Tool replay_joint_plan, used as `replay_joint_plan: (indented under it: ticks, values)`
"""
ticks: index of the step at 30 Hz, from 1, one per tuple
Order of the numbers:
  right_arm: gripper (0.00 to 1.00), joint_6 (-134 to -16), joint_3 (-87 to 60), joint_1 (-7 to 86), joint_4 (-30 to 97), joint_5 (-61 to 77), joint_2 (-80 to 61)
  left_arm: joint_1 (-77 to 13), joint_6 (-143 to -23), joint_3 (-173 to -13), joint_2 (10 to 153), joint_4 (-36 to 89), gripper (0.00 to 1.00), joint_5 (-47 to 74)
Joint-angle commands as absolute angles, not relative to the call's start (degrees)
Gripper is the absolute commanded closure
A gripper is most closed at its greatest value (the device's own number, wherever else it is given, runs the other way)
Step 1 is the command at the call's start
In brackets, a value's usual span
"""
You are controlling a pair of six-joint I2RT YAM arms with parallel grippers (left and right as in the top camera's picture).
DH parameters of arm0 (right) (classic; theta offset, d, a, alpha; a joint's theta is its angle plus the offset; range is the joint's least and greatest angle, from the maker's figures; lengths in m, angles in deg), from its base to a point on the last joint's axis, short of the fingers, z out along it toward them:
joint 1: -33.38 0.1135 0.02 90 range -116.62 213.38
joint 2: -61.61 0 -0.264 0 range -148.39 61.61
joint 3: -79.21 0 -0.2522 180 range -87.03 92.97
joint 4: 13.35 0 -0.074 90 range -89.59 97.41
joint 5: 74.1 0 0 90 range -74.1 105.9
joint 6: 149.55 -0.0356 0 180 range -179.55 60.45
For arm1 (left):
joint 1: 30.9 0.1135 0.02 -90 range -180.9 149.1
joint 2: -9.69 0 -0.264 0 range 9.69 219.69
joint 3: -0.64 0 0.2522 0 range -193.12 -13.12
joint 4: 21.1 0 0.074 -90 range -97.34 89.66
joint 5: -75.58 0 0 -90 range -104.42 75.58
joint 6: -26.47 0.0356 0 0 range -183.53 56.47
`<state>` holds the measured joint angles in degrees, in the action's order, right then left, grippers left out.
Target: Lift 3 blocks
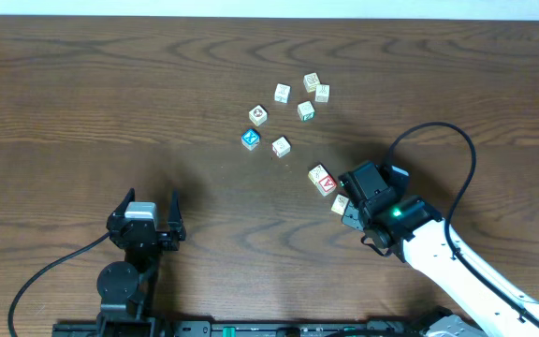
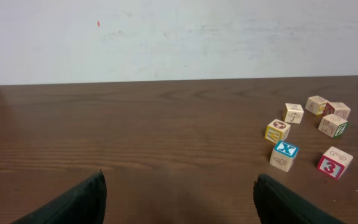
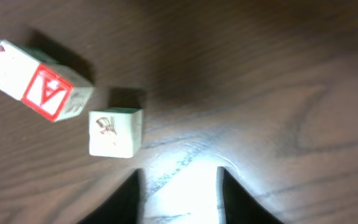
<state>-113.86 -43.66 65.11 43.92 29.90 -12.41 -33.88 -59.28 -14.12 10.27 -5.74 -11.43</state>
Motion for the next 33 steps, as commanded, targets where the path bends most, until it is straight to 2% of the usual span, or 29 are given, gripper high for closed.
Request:
replay_joint_plan:
  ticks: [1, 3, 11, 17, 33]
  values:
    - [0.83, -113.9, -43.0, 65.2, 44.6, 33.3, -13.2, -33.6, -60.0, -13.4, 9.9, -3.3, 0.24, -12.0]
    - [0.92, -113.9, -43.4, 65.2, 44.2, 33.6, -14.4, -33.6, -60.0, -13.4, 9.9, -3.4, 0.24, -12.0]
    - [0.99, -113.9, -45.8, 65.4, 40.0, 30.7, -21.2, -33.6, -60.0, -13.4, 9.9, -3.4, 0.24, -12.0]
    - [0.99, -111.5, -45.8, 65.4, 35.0, 24.5, -26.4, -33.6, -60.0, -13.4, 9.9, -3.4, 0.24, -12.0]
    - [0.99, -110.9, -45.8, 68.8, 30.0, 23.1, -28.9, -33.6, -60.0, -13.4, 9.9, -3.4, 0.24, -12.0]
